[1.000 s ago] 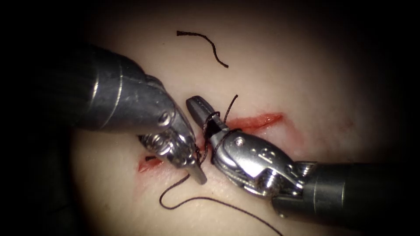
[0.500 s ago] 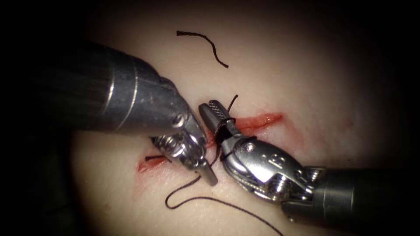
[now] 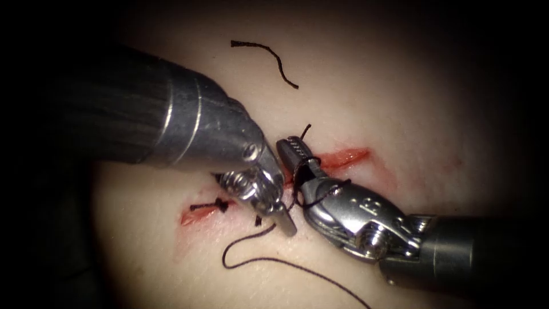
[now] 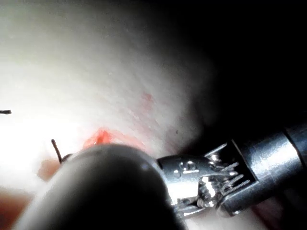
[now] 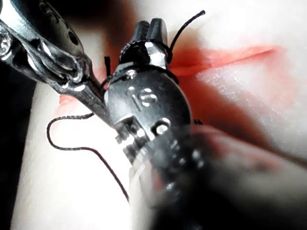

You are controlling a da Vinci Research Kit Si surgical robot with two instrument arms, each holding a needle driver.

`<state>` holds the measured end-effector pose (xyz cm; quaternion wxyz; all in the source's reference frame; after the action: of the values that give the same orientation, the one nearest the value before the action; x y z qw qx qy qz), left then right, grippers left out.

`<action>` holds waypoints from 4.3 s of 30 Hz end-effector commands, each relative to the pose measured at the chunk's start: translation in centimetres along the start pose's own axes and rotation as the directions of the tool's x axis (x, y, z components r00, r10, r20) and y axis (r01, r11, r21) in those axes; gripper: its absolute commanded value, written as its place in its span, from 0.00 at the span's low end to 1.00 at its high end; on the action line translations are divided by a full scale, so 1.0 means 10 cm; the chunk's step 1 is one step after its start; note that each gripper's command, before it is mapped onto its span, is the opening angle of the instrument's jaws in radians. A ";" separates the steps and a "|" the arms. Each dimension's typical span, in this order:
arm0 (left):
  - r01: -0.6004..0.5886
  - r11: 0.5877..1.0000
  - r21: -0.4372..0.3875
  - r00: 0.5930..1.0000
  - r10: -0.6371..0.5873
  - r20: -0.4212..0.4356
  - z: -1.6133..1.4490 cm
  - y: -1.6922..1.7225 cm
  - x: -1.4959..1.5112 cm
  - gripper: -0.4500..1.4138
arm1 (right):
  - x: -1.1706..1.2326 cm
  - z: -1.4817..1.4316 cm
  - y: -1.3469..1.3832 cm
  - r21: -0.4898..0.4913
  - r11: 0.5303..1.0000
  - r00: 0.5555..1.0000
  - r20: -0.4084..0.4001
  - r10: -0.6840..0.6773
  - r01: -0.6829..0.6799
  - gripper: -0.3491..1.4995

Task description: Wound Closure

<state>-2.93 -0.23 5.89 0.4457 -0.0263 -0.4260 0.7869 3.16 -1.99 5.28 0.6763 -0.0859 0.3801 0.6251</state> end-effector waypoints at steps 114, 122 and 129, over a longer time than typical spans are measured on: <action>0.304 0.903 0.305 0.938 -0.228 -0.260 -0.080 -0.158 0.033 0.06 | -0.003 -0.009 0.007 0.405 0.898 0.964 0.256 0.071 -0.174 0.00; 0.314 0.913 0.261 0.935 -0.250 -0.251 -0.080 -0.146 0.032 0.07 | 0.033 -0.004 0.027 0.717 0.682 0.942 0.113 -0.317 0.143 0.00; 0.223 0.959 0.175 0.964 -0.191 -0.183 -0.071 -0.128 0.034 0.32 | 0.063 -0.004 0.030 0.671 0.678 0.859 0.118 -0.498 0.301 0.00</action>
<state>-1.95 0.78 6.39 0.5546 -0.0121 -0.3201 0.7680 2.73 -1.49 4.97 0.8375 0.1590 0.4276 0.3008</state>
